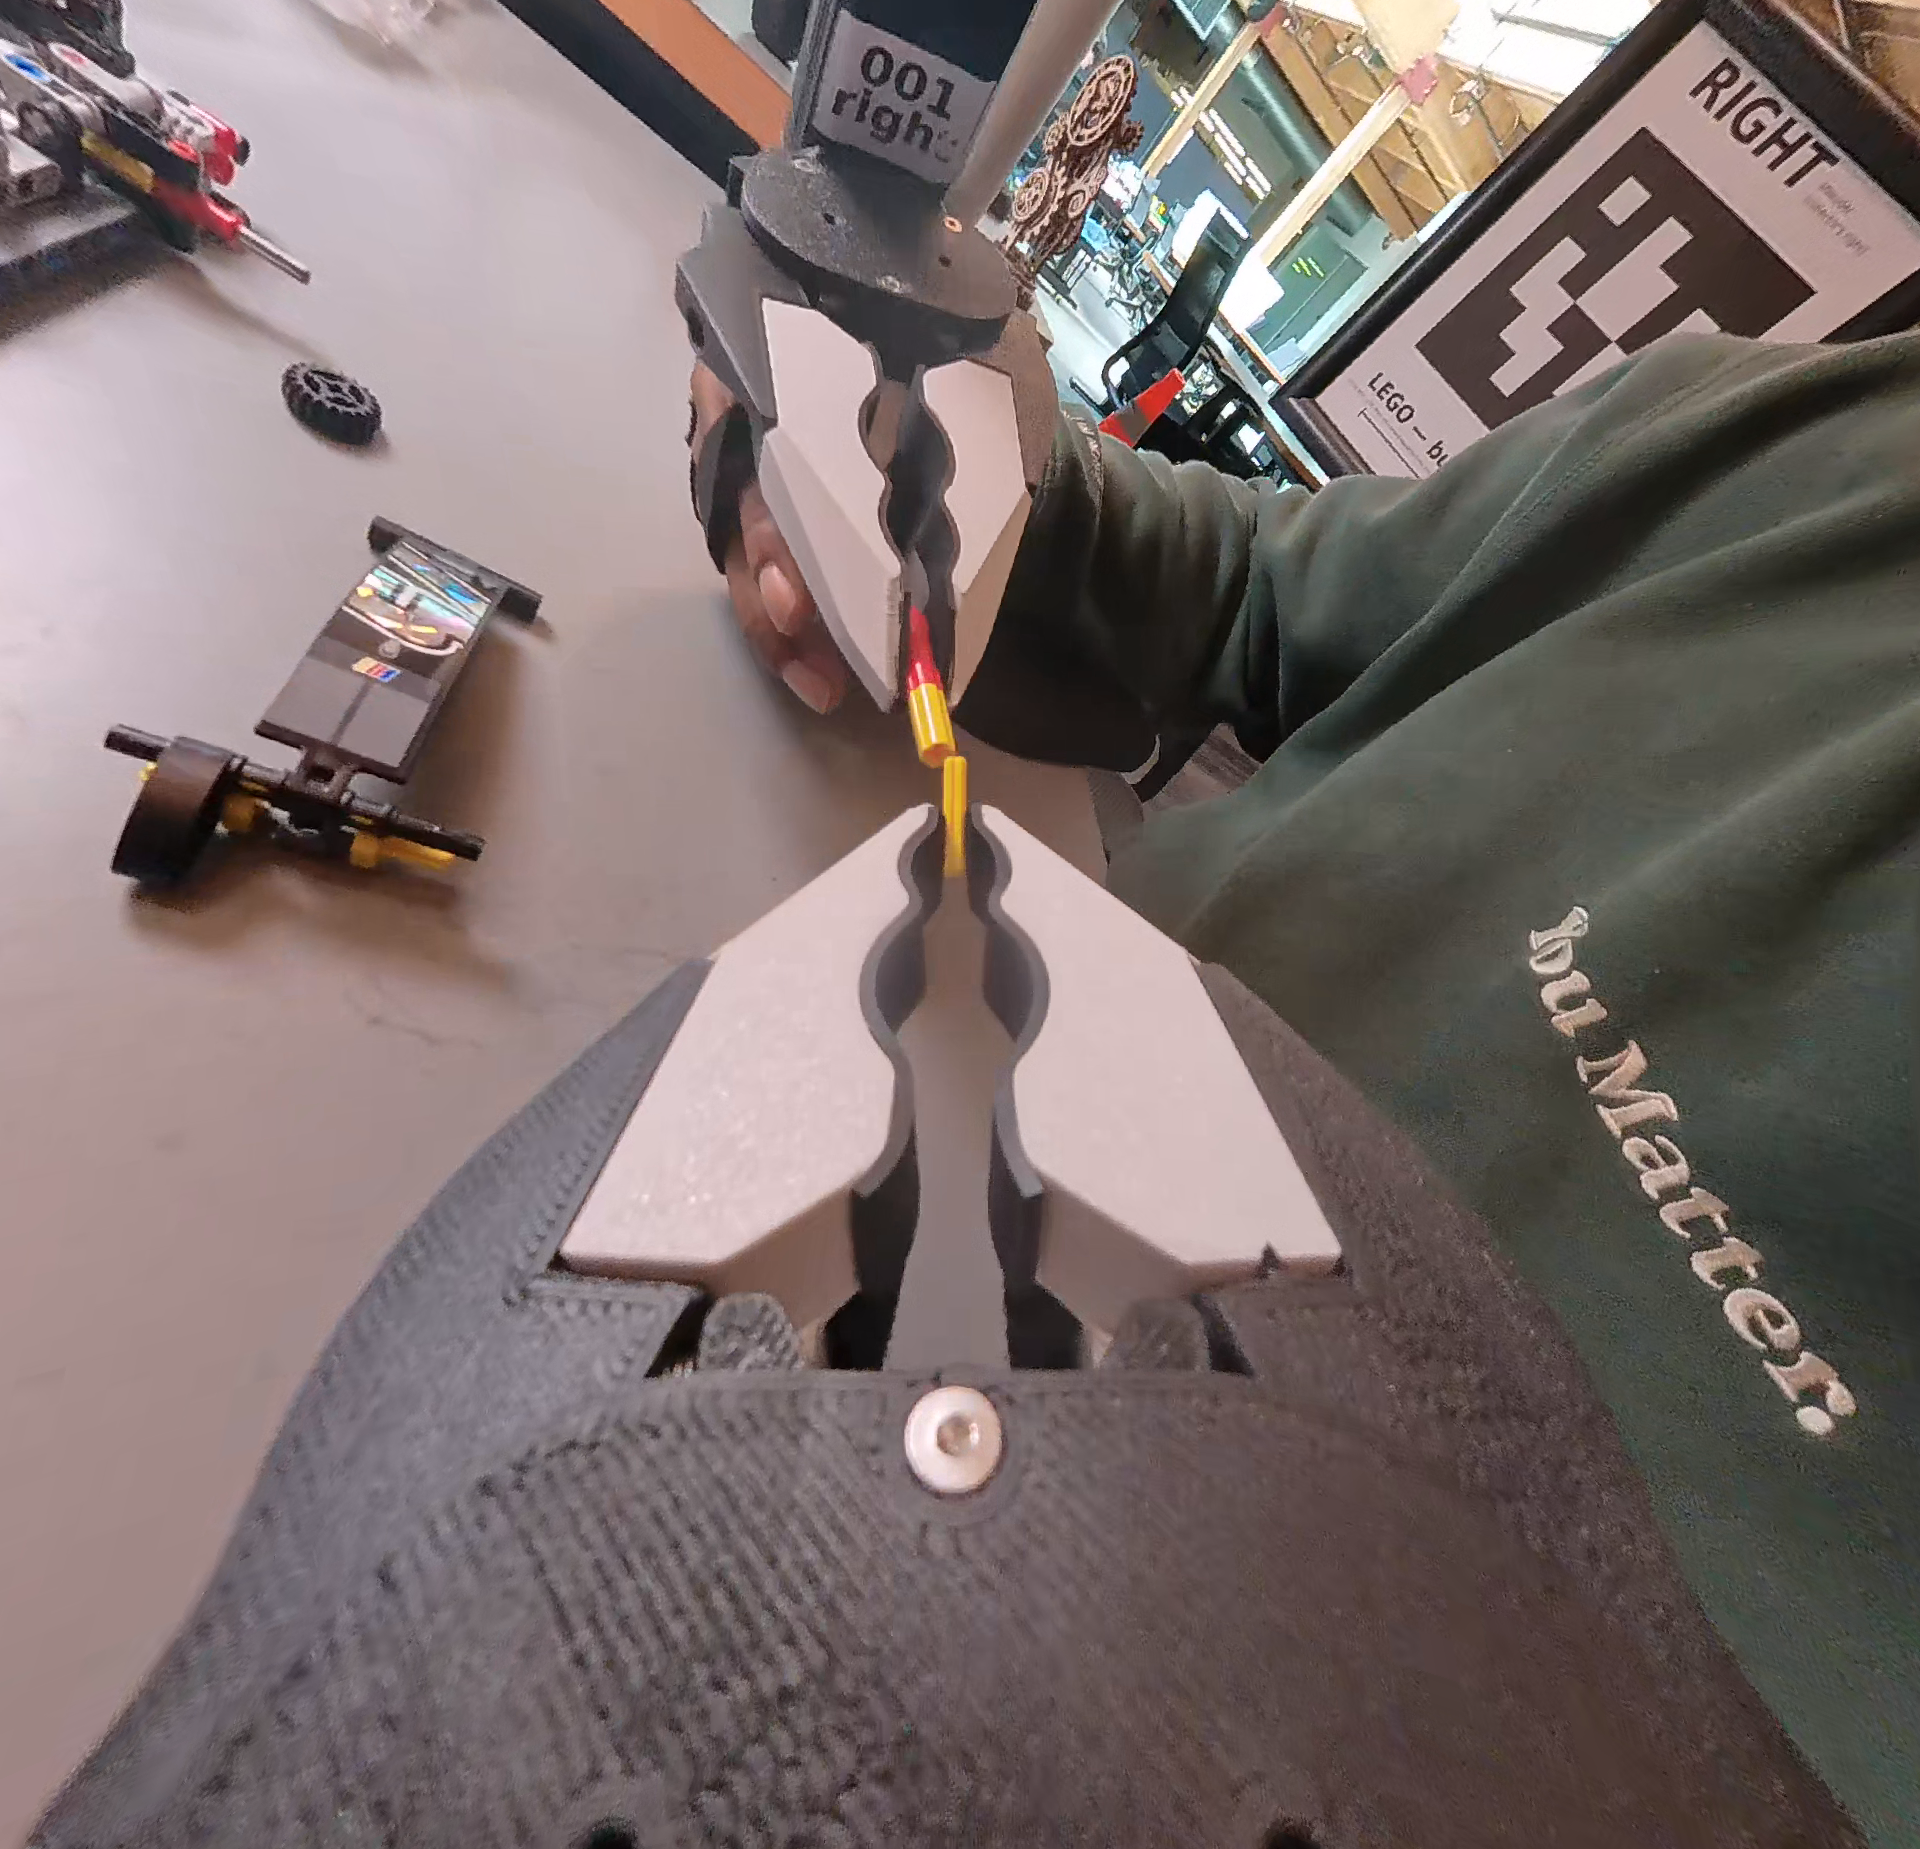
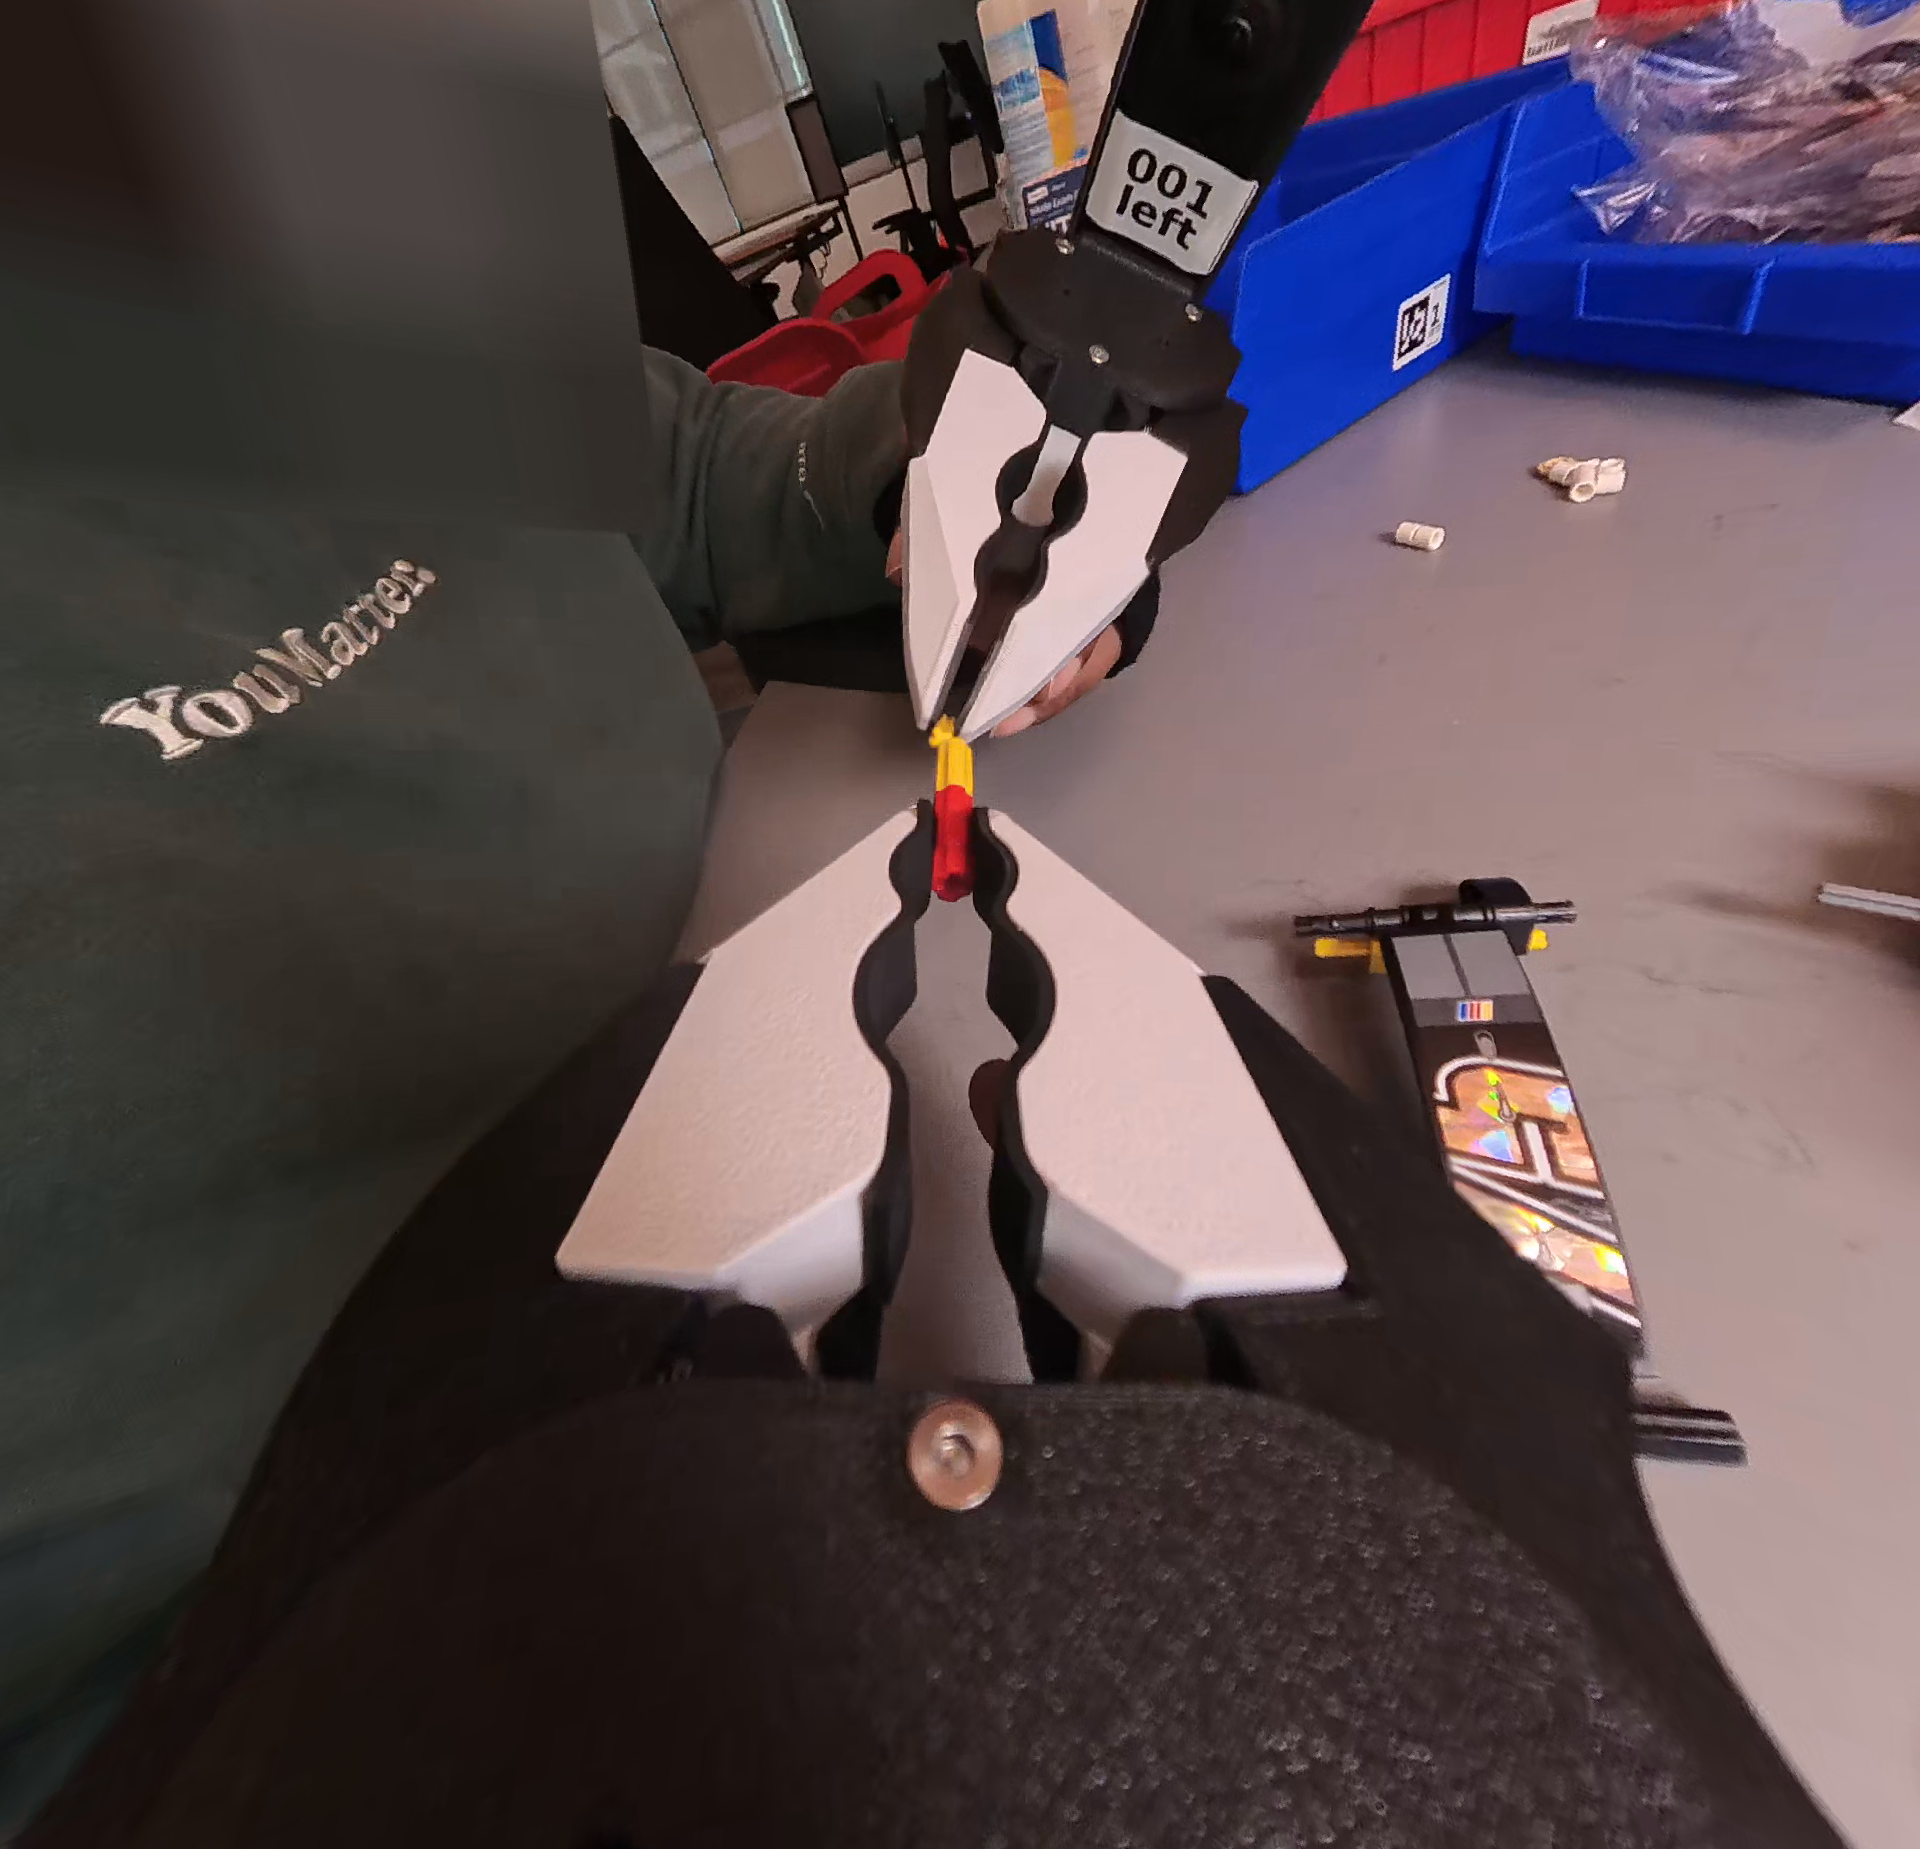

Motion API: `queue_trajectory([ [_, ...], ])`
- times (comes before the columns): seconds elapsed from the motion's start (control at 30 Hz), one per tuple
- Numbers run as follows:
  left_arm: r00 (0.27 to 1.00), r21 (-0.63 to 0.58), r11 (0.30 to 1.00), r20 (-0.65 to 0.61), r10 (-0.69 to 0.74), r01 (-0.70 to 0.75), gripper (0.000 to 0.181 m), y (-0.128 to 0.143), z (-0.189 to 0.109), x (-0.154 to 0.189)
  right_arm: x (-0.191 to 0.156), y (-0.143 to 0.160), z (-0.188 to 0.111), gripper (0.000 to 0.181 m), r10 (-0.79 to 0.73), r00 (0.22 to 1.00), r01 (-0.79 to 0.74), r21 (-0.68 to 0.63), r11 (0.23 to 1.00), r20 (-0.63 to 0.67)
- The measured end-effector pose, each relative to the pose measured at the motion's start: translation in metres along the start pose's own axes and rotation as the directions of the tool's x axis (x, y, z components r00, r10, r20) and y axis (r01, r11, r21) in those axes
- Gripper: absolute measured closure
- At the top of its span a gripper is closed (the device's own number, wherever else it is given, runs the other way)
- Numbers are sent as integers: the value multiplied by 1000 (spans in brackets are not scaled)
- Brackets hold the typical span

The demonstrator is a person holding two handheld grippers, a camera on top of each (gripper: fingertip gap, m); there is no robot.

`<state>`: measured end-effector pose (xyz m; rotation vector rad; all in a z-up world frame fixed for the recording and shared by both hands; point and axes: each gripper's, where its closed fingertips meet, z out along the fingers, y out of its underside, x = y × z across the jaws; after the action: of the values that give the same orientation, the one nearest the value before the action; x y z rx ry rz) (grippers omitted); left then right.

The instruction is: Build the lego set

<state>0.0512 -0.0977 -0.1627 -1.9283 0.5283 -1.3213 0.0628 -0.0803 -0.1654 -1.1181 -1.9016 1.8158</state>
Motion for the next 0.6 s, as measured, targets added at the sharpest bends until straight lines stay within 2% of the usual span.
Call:
queue_trajectory([
  [0.6, 997, -46, 996, -14, -79, 78, 180, 14, 7, -8, -1, 15, 2, 178, -39, 999, 39, -87, 995, 1],
])
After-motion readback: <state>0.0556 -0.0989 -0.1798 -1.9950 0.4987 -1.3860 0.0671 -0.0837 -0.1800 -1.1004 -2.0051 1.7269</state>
